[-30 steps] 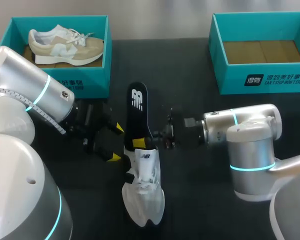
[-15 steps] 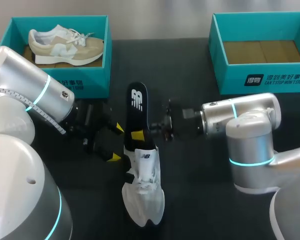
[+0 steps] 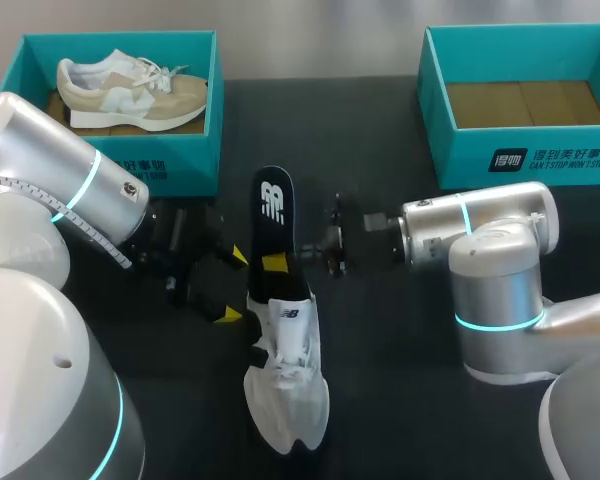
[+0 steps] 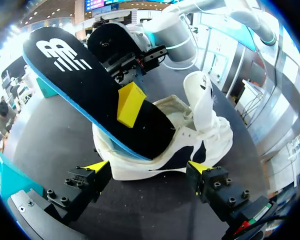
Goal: Take the shoe out of the shoebox, open the shoe tongue, remove and reinsert the insole, then place the shoe into the shoebox
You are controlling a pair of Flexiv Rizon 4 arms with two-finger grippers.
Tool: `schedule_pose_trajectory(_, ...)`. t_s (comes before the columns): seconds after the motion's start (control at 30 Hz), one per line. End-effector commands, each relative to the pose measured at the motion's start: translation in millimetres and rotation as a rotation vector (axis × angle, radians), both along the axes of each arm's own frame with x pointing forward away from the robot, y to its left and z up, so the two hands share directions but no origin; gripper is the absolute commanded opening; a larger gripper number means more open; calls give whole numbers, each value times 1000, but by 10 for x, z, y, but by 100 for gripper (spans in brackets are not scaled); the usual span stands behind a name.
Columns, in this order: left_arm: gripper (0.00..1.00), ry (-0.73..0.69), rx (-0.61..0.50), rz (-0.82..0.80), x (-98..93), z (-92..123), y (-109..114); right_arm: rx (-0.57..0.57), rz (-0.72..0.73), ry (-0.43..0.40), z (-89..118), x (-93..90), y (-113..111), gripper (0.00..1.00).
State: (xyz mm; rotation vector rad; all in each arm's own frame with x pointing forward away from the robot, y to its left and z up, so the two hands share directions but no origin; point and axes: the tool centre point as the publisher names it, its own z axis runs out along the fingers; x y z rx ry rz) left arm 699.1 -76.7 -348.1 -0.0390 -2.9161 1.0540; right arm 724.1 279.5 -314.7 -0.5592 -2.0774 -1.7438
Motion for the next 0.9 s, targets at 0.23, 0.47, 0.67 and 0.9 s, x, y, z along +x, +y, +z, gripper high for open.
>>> schedule_pose_trajectory(0.23,100,-1,1,0,-4,-1,1,5,-2,82,-214,-172,13,0)
schedule_pose_trajectory(0.47,100,-1,1,0,-4,-1,1,-2,2,146,-283,-309,5,0)
schedule_pose_trajectory(0.67,100,-1,1,0,-4,-1,1,-2,5,197,-344,-422,-3,0)
schedule_pose_trajectory(0.9,100,-1,1,0,-4,-1,1,4,6,222,-399,-476,15,0)
